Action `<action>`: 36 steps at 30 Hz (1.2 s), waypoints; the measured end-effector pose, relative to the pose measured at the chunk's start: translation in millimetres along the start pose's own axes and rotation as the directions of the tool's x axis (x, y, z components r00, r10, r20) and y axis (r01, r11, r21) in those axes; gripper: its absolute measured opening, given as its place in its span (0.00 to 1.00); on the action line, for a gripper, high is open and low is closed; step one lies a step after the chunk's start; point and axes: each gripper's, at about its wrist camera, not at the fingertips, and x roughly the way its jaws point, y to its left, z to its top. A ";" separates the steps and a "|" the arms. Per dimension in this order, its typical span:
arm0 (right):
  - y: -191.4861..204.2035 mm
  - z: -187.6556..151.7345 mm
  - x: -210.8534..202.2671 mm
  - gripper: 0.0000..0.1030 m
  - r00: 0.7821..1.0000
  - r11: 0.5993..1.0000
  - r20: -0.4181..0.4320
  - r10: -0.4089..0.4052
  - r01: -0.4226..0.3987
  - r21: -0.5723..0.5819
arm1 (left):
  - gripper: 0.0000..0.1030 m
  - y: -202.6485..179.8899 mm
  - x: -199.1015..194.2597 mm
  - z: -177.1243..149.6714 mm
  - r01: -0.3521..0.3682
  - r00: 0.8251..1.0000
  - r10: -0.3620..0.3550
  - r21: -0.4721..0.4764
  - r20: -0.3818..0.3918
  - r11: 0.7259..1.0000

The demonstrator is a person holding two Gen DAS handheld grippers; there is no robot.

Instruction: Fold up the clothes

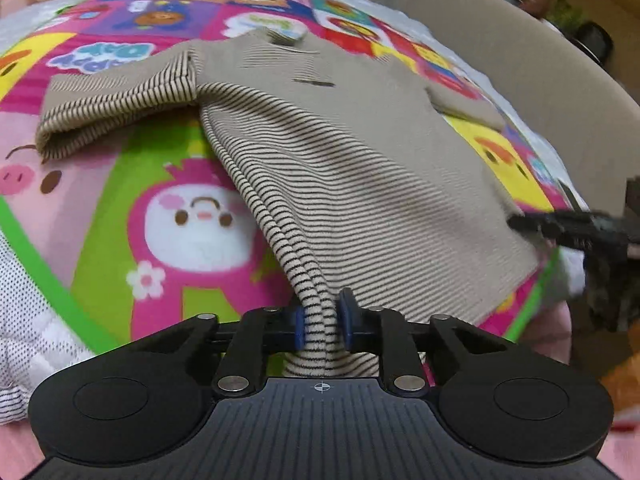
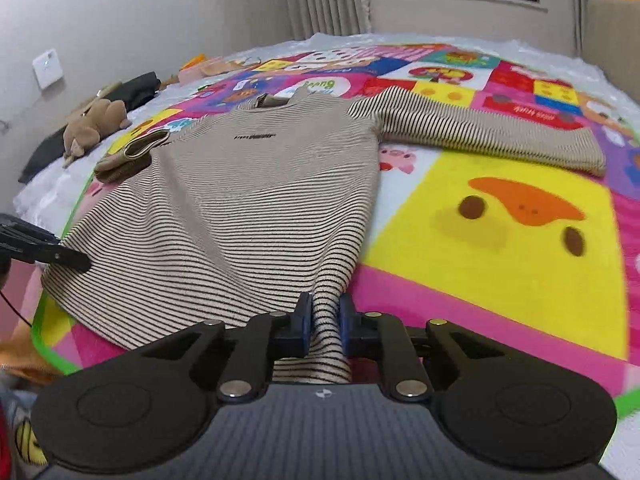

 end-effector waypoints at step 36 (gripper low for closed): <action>-112.7 25.8 51.8 0.66 0.900 0.880 0.430 -0.070 -0.147 0.452 | 0.11 16.0 -29.9 234.9 -0.152 0.875 0.223 -0.193 0.430 0.969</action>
